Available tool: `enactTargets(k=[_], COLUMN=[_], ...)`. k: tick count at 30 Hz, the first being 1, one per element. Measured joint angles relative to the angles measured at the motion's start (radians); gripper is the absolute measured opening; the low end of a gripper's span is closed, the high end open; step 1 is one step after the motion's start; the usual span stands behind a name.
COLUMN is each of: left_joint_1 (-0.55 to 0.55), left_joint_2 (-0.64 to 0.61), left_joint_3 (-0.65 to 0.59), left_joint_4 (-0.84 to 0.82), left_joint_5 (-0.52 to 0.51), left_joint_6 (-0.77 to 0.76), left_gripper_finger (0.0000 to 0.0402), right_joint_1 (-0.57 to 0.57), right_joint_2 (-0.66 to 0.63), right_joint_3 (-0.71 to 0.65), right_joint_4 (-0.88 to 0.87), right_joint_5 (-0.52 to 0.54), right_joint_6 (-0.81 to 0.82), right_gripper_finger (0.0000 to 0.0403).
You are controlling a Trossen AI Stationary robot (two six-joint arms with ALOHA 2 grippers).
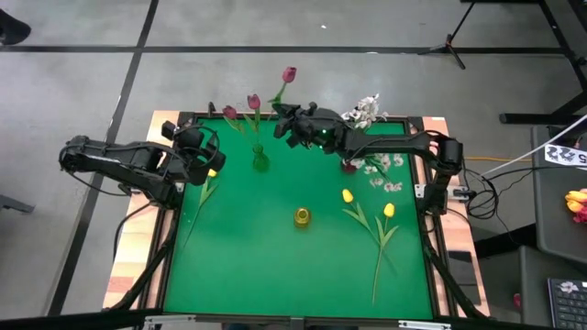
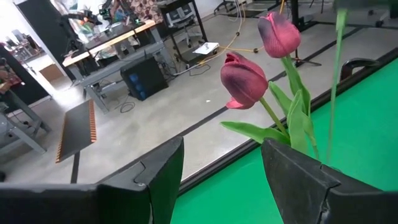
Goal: Sort flowers into vase by color
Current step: Put the red flower into the green vase
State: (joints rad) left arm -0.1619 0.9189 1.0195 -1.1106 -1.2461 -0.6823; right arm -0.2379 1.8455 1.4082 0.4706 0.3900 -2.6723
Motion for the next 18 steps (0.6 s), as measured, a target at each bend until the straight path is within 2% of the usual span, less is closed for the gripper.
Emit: enactTargets(k=[5,11,18], left_joint_1=[0.000,0.000,0.000], left_joint_2=[0.000,0.000,0.000], left_joint_3=[0.000,0.000,0.000], left_joint_4=[-0.009,-0.008,-0.008], left_joint_5=[0.000,0.000,0.000], left_joint_6=[-0.020,-0.023,-0.024], left_gripper_finger=[0.0214,0.0214,0.0214], right_joint_1=[0.000,-0.015,-0.026], right_joint_2=[-0.004,-0.004,-0.004], right_joint_3=[0.001,0.001,0.001], right_joint_4=[0.029,-0.060,-0.073], right_joint_5=[0.010,0.010,-0.004], right_joint_6=[0.000,0.000,0.001], right_gripper_finger=[0.0000,0.0000,0.0000])
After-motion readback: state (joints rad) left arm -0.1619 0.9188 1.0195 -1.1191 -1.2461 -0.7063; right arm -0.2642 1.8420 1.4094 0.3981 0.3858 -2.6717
